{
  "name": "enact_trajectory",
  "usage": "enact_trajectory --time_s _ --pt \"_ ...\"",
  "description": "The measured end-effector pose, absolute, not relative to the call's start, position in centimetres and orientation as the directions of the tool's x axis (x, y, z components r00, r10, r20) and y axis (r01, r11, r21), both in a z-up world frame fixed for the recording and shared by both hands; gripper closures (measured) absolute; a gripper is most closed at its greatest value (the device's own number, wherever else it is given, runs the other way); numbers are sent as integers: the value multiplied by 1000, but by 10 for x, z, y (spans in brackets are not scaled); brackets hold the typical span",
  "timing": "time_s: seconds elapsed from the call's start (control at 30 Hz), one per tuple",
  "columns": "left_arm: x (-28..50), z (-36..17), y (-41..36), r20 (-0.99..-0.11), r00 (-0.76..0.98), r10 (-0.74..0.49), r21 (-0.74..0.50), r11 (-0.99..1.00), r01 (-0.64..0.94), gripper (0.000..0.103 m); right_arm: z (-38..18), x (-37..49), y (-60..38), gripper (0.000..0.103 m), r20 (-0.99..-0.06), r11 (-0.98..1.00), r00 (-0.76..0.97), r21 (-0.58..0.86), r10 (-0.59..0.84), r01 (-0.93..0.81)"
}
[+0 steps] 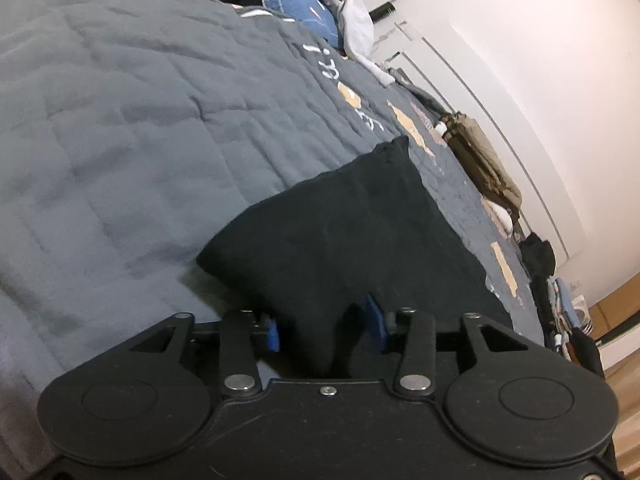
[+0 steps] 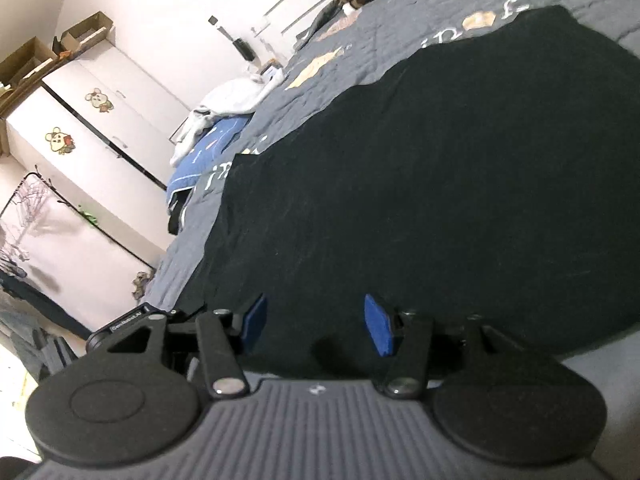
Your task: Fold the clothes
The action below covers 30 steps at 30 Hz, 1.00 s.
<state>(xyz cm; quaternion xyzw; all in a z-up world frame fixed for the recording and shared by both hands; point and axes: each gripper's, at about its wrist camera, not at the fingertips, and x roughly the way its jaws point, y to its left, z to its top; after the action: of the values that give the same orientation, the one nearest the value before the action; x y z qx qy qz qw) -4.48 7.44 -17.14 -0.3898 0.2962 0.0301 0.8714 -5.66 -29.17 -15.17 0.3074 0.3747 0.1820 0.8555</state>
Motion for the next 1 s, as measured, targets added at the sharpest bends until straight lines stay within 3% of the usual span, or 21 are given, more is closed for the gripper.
enact_trajectory --time_s 0.07,0.17,0.2,0.27,0.43,0.6,0.67,0.77,0.87,1.0 --pt "-43 -172 72 -535 828 -169 -653 704 -278 63 -164 -54 -295 49 -551 729 629 683 549 -38" --pt "-43 -166 68 -518 843 -141 -629 731 -264 85 -166 -56 -298 49 -534 705 638 709 555 -20" --pt "-43 -164 67 -510 850 -134 -624 738 -258 88 -164 -56 -299 48 -534 703 637 711 556 -18" --pt "-43 -157 62 -484 866 -127 -599 770 -222 90 -162 -56 -303 48 -528 693 642 721 556 -7" --pt "-43 -116 12 -370 905 -208 -383 922 55 93 -160 -57 -323 48 -525 655 665 753 531 71" --pt "-45 -108 -78 -394 844 -365 -89 929 360 93 -148 -63 -352 48 -494 633 731 767 471 111" --pt "-40 -123 -111 -486 778 -398 -37 899 437 88 -148 -66 -362 48 -488 623 746 772 453 126" --pt "-37 -151 -135 -582 685 -438 -60 864 501 66 -154 -68 -371 48 -494 611 750 776 440 153" --pt "-49 -155 -142 -588 672 -450 -4 833 554 54 -161 -72 -377 48 -467 572 739 809 485 136" --pt "-61 -139 -130 -572 665 -481 -51 830 556 38 -161 -75 -379 48 -435 558 737 824 518 94"
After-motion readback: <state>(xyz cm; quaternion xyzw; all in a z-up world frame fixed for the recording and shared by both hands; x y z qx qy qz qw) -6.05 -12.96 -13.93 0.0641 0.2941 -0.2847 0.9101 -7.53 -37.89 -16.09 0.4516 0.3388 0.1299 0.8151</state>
